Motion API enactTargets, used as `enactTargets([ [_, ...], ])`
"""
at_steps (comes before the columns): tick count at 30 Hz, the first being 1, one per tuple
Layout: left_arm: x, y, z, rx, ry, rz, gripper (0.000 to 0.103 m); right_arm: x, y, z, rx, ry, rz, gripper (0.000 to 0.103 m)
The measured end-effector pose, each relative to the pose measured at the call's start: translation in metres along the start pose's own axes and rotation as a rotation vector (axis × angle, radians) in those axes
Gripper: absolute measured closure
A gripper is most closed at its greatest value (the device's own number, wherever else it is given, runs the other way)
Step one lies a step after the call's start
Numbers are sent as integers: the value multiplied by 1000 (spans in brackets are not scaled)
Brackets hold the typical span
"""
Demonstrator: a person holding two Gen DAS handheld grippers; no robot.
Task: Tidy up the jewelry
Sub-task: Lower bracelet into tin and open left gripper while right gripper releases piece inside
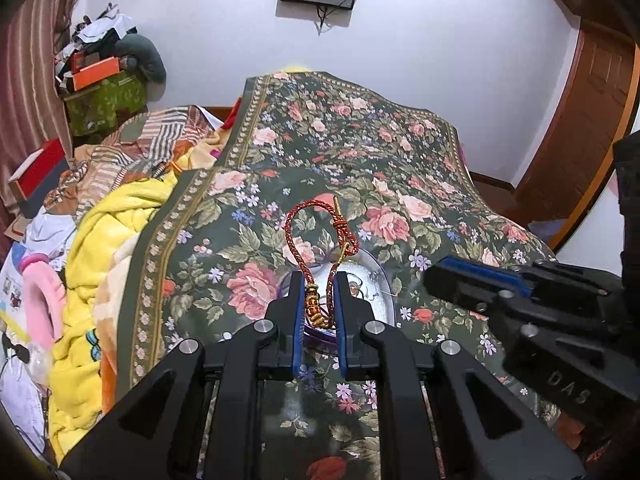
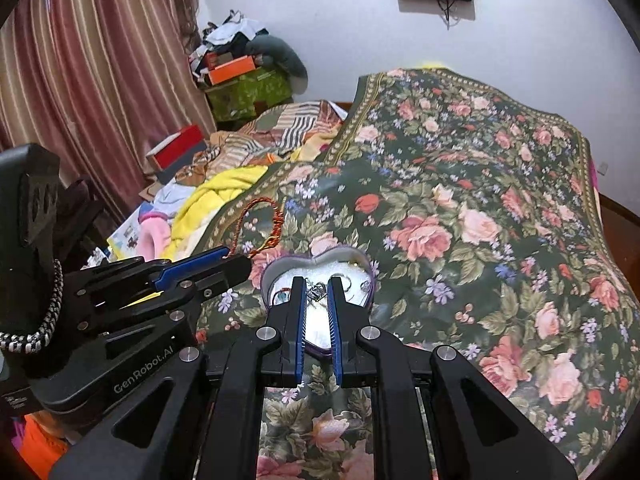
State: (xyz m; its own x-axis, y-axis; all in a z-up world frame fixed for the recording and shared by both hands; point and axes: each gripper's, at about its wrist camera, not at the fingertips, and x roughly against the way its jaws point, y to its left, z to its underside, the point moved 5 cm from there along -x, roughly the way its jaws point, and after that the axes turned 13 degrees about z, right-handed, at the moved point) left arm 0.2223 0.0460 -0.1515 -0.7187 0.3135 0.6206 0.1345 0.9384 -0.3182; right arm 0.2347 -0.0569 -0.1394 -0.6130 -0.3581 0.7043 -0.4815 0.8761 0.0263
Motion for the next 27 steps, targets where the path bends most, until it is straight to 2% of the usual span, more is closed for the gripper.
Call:
enactTargets([
  [15,-35,6,10,11,70,47,91,-35,2,11,0,85,-14,94],
  [21,-40,10,13,23,84,43,91,-42,2,14,5,105,-21,94],
  [27,-39,18,12,39,82,25,86,-46,1,16,-9,130,-35,94],
])
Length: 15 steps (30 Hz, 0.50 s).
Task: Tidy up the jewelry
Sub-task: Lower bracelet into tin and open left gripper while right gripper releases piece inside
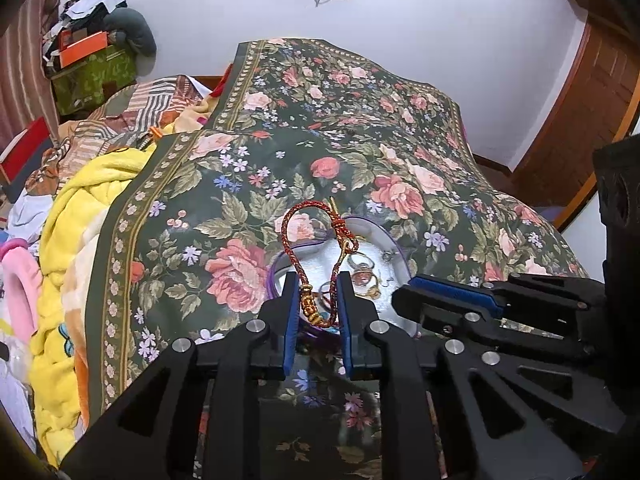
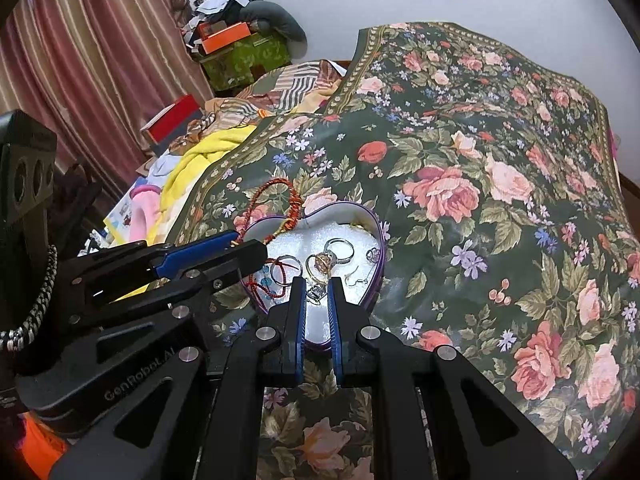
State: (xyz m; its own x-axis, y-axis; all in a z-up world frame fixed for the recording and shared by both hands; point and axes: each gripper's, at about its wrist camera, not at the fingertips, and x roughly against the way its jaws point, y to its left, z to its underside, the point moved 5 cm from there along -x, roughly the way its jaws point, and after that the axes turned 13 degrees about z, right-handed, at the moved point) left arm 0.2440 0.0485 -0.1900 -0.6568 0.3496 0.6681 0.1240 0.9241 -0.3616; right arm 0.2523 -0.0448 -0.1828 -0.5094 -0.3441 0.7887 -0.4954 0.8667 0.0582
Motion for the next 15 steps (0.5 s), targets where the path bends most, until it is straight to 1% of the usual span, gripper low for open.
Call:
enactTargets([
  [2,0,2,-1,7,-1,1,82,0,-2,0,-6,7,-8,93],
  [4,2,4,-2,13,-5,3,75,0,-2,0,-10,13,-9,91],
  [9,8,3,-5,10,-17,1,75,5,-6,-2,-21,-1,-3,76],
  [15,26,-1,-11,3,-52,-13,75,20,-10,-7,-29,-41,15,75],
])
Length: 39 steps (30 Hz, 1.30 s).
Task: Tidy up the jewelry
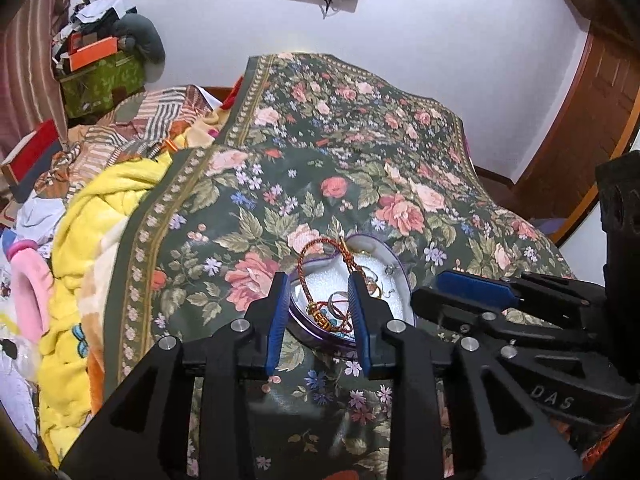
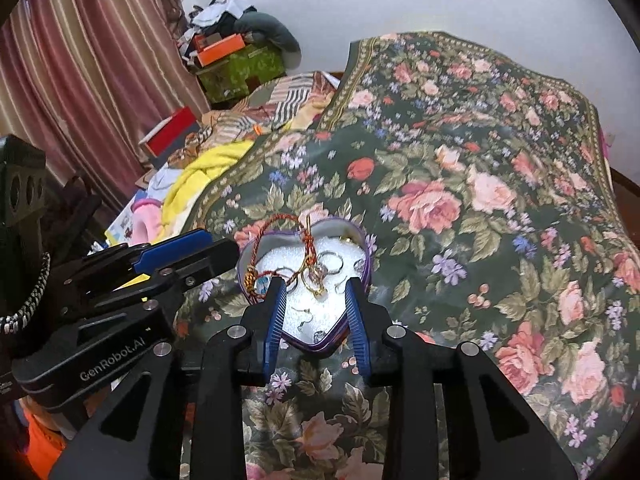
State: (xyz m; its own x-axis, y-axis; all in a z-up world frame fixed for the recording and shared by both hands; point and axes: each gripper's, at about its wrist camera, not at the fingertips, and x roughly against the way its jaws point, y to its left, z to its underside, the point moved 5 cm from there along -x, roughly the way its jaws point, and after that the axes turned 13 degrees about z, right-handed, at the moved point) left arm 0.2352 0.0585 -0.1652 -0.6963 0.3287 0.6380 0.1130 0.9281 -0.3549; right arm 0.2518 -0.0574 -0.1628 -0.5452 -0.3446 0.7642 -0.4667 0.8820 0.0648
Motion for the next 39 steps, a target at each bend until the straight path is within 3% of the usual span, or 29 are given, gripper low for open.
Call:
enactTargets([
  [8,51,-24,-13,-43,-102,-4,75,66,-6,-18,-28,-153,49,75],
  [17,150,-80,-26,-163,-313,-6,75,173,9,-24,-21,-421,123,75],
  [25,233,-121,-18,-261,-516,-37,59,248,27,-11,-26,-609,150,74],
  [30,270,-135,-7,-298,-608,-74,38,278,33,-1,-38,-709,202,50],
  [34,285,-137,-1,-294,-647,-89,11,287,35,3,-42,-762,242,45],
  [39,294,-134,2,-281,-658,-91,6,288,35,5,-56,-782,272,18],
])
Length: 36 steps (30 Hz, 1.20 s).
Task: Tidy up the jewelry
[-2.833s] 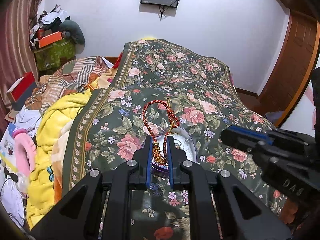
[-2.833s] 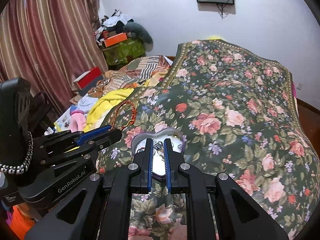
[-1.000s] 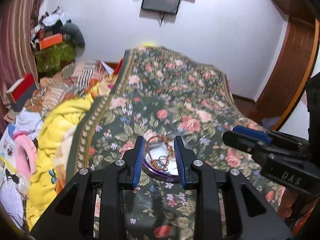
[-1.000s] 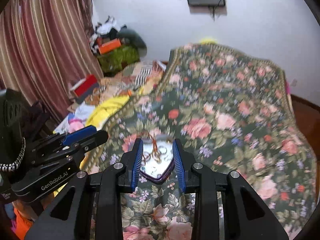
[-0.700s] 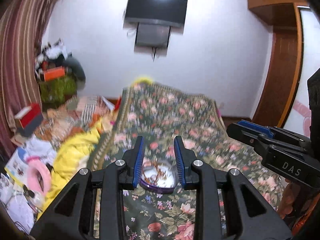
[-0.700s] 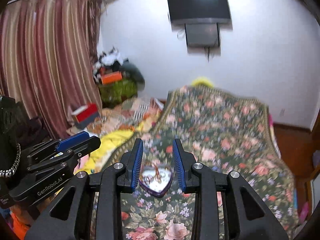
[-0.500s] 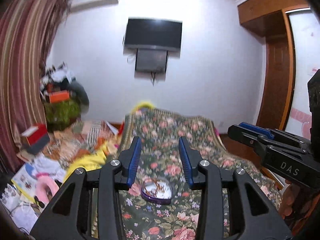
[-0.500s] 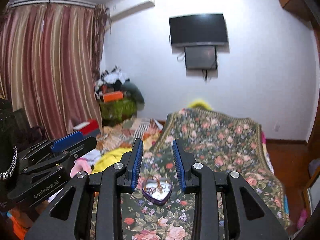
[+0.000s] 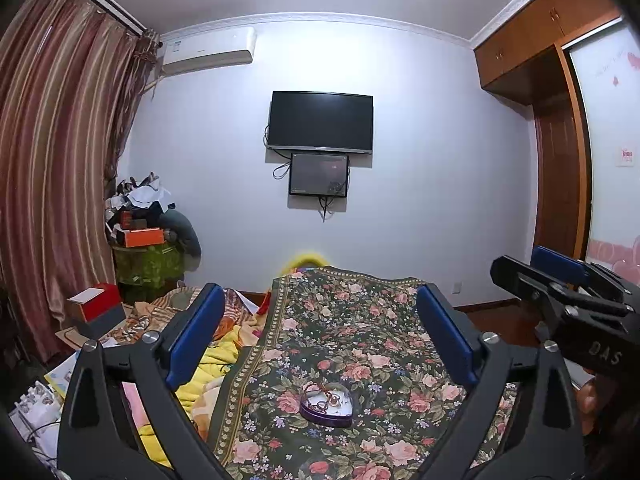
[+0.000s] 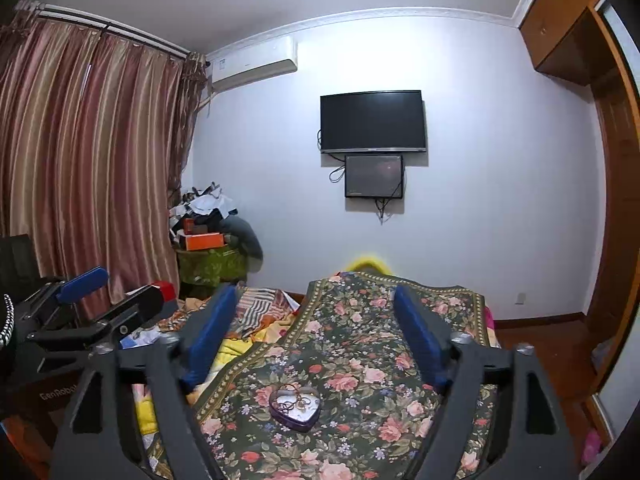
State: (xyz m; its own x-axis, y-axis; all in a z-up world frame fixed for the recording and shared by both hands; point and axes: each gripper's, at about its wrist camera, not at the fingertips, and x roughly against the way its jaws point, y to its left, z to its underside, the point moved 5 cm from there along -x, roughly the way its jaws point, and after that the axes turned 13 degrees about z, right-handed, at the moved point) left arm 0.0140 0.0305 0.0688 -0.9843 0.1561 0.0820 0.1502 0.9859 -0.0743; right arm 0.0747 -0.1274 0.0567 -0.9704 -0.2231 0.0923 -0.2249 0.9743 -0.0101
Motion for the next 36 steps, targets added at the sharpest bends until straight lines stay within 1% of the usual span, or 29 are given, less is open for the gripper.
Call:
enactTargets([
  [4,-1,5,0,9,6,-3,5,-1,-1,1,-8,0,11,17],
  [18,2,-3,6,3,17,-3,4,5,-7,8,-20,19,4,16],
  [21,0,-4,5,2,20,-3,1,5,-8,10,-16,26,-1,16],
  [36,-4,-6,7,6,36,-6,1,7,-12,11,-21,47,-6,16],
])
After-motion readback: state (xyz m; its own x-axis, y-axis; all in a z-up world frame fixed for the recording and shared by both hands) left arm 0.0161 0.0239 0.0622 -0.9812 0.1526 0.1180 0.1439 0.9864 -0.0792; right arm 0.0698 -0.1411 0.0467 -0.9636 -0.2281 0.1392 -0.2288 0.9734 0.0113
